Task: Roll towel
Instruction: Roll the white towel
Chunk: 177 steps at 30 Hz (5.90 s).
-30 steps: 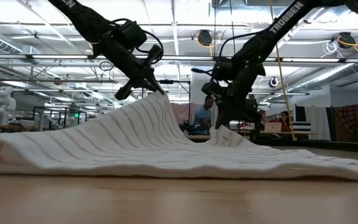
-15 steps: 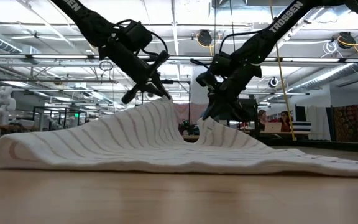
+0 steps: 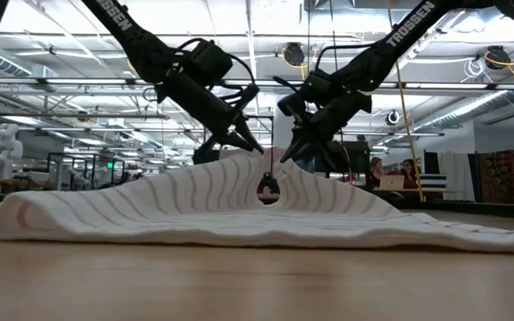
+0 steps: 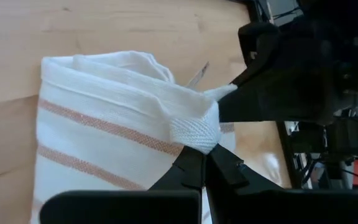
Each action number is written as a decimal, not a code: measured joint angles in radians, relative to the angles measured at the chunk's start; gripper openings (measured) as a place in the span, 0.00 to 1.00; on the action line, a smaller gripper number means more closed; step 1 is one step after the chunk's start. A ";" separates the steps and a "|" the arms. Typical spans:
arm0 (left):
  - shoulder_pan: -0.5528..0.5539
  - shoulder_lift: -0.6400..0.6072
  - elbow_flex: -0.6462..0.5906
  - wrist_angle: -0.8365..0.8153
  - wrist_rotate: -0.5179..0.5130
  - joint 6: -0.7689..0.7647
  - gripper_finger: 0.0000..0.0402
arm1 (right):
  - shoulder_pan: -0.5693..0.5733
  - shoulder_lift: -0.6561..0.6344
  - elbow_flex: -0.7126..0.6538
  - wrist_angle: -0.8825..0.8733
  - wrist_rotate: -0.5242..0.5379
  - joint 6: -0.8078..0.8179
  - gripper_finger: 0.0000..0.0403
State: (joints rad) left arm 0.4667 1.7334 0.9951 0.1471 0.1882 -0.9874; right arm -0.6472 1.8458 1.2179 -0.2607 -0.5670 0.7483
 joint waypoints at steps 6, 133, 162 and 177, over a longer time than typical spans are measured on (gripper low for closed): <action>-0.017 0.049 0.000 0.066 -0.010 -0.003 0.01 | 0.001 0.000 0.000 0.010 -0.011 -0.001 0.00; -0.252 0.238 0.123 -0.154 -0.302 0.786 0.33 | -0.163 -0.026 0.000 -0.170 -0.090 -0.159 0.00; -0.096 0.014 0.144 0.010 -0.237 0.365 0.00 | -0.161 0.002 -0.002 -0.182 0.003 -0.204 0.00; -0.097 0.049 0.143 0.047 -0.256 0.252 0.00 | -0.229 0.034 -0.002 -0.187 0.005 -0.237 0.00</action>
State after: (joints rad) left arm 0.3694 1.7826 1.1379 0.1945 -0.0677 -0.7357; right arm -0.8762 1.8797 1.2160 -0.4477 -0.5621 0.5117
